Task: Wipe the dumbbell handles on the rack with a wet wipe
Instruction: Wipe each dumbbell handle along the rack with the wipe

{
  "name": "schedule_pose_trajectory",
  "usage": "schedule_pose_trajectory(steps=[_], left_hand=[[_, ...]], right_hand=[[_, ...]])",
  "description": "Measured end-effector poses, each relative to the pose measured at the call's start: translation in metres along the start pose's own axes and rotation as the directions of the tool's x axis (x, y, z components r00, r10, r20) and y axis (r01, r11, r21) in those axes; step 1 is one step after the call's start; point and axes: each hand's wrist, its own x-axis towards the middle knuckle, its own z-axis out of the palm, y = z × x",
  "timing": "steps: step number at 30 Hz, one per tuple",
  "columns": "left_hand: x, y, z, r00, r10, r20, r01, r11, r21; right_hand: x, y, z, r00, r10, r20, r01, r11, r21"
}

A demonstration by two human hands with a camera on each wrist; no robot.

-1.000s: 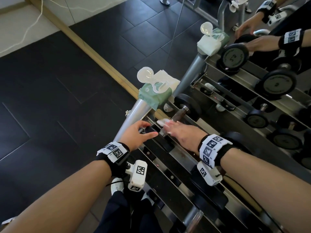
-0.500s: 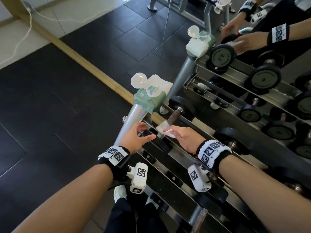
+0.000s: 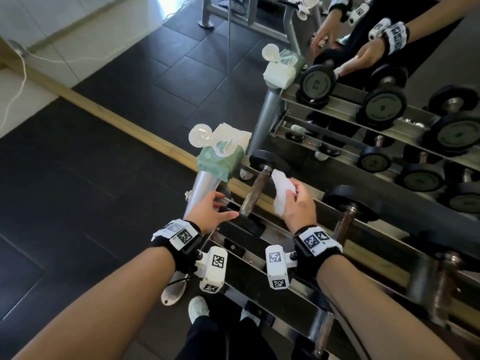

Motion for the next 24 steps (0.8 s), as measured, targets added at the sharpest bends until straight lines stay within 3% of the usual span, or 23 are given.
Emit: schedule_pose_trajectory(steps=[3, 8, 18, 20, 22, 24], left_hand=[[0.002, -0.005, 0.003, 1.000, -0.004, -0.007, 0.004, 0.999, -0.049], [0.006, -0.011, 0.004, 1.000, 0.000, -0.005, 0.000, 0.997, -0.071], [0.007, -0.016, 0.004, 1.000, 0.019, -0.006, -0.019, 1.000, -0.019], [0.008, -0.017, 0.004, 1.000, 0.018, -0.001, -0.018, 1.000, 0.002], [0.008, -0.018, 0.003, 1.000, 0.021, 0.007, -0.021, 0.999, 0.028], [0.009, -0.018, 0.002, 1.000, 0.022, 0.016, -0.022, 0.999, 0.041]], right_hand=[[0.004, 0.002, 0.022, 0.996, -0.078, 0.042, 0.079, 0.997, -0.014], [0.007, 0.006, 0.042, 0.962, -0.141, 0.234, 0.146, 0.989, -0.005], [-0.012, 0.031, 0.029, 0.866, -0.089, 0.492, 0.155, 0.983, -0.096], [-0.005, 0.029, 0.019, 0.891, -0.123, 0.438, 0.147, 0.989, -0.022], [0.004, 0.026, 0.012, 0.966, -0.130, 0.223, 0.128, 0.991, 0.027], [0.010, 0.025, 0.013, 0.994, -0.103, 0.034, 0.102, 0.994, 0.031]])
